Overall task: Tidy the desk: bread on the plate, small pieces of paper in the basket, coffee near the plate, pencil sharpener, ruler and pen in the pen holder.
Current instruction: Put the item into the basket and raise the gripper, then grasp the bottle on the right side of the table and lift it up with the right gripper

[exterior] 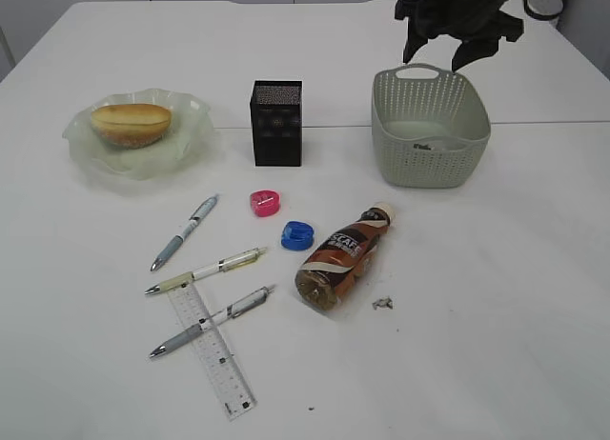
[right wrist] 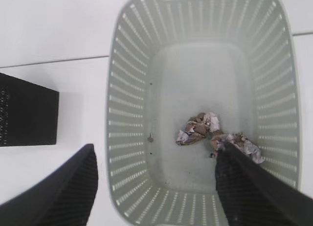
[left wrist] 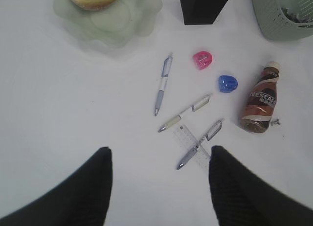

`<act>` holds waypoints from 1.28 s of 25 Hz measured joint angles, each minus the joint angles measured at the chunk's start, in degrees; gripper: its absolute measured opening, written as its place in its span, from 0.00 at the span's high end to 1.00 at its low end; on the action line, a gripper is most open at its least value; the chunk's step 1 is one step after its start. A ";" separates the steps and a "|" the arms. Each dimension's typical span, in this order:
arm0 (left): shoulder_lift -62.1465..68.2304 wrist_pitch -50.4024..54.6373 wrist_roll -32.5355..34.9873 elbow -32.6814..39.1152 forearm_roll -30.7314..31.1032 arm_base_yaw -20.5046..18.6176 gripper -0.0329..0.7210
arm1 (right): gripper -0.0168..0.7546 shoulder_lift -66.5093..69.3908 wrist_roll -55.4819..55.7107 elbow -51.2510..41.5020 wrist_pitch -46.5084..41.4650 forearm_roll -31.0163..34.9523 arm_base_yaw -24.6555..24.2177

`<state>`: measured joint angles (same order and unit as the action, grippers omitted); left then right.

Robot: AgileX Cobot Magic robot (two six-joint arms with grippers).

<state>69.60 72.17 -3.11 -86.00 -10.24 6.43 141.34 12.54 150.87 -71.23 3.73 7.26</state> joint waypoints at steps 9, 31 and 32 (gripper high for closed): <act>0.00 0.00 0.00 0.00 0.00 0.00 0.35 | 0.27 -6.78 -4.69 0.07 -0.71 2.98 -0.11; 0.00 0.00 0.00 0.00 0.00 0.00 0.35 | 0.28 -57.98 -3.29 -55.19 -1.03 -7.81 -0.11; 0.00 0.00 0.00 0.00 0.00 0.00 0.35 | 0.28 -60.42 -2.72 -59.31 -1.03 -7.81 -0.11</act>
<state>69.60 72.17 -3.11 -86.00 -10.24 6.43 80.92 9.82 91.55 -72.26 -4.08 7.15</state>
